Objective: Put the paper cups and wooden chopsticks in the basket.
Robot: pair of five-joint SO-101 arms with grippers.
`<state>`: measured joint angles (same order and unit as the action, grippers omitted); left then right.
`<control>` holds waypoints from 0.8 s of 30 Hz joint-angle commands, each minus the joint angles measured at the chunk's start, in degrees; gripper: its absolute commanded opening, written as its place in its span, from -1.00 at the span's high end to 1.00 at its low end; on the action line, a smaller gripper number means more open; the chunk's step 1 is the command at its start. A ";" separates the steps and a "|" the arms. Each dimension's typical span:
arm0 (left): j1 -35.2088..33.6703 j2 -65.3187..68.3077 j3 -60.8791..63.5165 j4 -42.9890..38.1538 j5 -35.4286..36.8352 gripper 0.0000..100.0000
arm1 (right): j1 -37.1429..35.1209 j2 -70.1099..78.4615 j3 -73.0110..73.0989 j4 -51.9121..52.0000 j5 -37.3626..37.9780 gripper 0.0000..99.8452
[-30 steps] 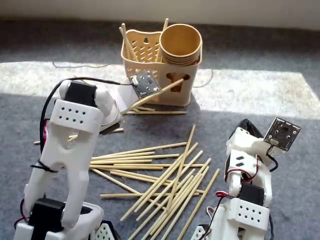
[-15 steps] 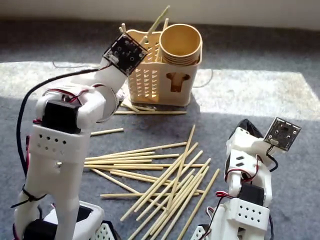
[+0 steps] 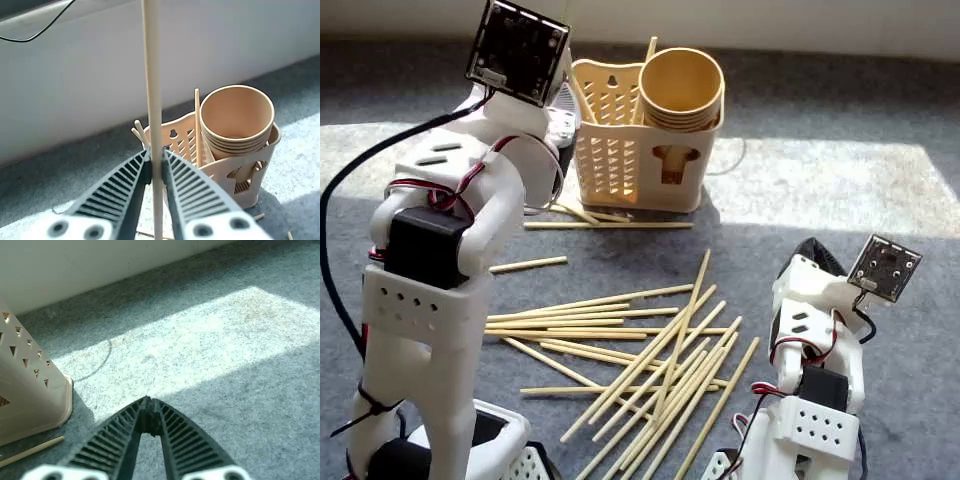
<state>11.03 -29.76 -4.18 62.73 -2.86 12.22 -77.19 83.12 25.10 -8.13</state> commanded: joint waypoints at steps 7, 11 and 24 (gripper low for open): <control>0.92 -1.63 1.27 -20.48 9.76 0.99 | -0.57 -0.75 -0.22 -1.54 -0.26 0.99; 0.92 -1.54 9.27 -33.23 10.64 0.99 | -0.57 -0.75 -0.22 -1.54 -0.26 0.99; 2.77 0.13 20.88 -52.66 10.29 0.99 | -0.66 -0.75 -0.22 -1.54 -0.26 0.99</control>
<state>12.53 -29.76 17.19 11.56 7.25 12.22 -77.19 83.12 25.10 -8.13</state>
